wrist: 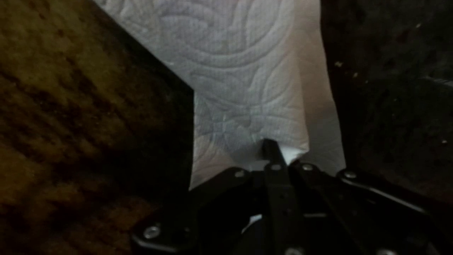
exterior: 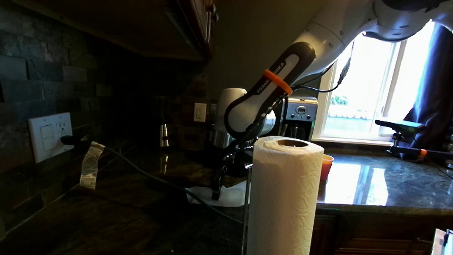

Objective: Use the napkin to wipe the countertop

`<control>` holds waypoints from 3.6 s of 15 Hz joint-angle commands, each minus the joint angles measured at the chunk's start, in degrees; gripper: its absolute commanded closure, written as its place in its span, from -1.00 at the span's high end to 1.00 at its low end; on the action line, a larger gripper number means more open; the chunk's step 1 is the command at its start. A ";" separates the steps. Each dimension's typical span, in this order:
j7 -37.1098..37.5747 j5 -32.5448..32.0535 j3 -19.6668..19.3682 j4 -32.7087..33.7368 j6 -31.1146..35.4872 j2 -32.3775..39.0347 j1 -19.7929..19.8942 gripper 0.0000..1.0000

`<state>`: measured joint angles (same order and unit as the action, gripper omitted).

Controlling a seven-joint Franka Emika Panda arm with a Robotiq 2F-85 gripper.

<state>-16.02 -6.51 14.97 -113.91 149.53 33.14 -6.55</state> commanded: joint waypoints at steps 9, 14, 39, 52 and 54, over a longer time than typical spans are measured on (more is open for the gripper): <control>-14.41 8.42 8.33 1.20 -1.45 4.02 5.24 -0.99; -20.07 10.48 10.69 1.40 -5.17 4.86 7.31 -0.99; -21.67 25.55 9.84 -11.85 -5.55 -13.64 8.58 -0.99; 14.94 1.59 -5.25 -25.66 -6.53 -29.14 0.44 -0.99; 22.26 -6.31 -7.32 -26.61 -4.50 -28.79 -0.06 -0.99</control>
<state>-3.48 -3.62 10.75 -138.13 144.20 5.58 -4.82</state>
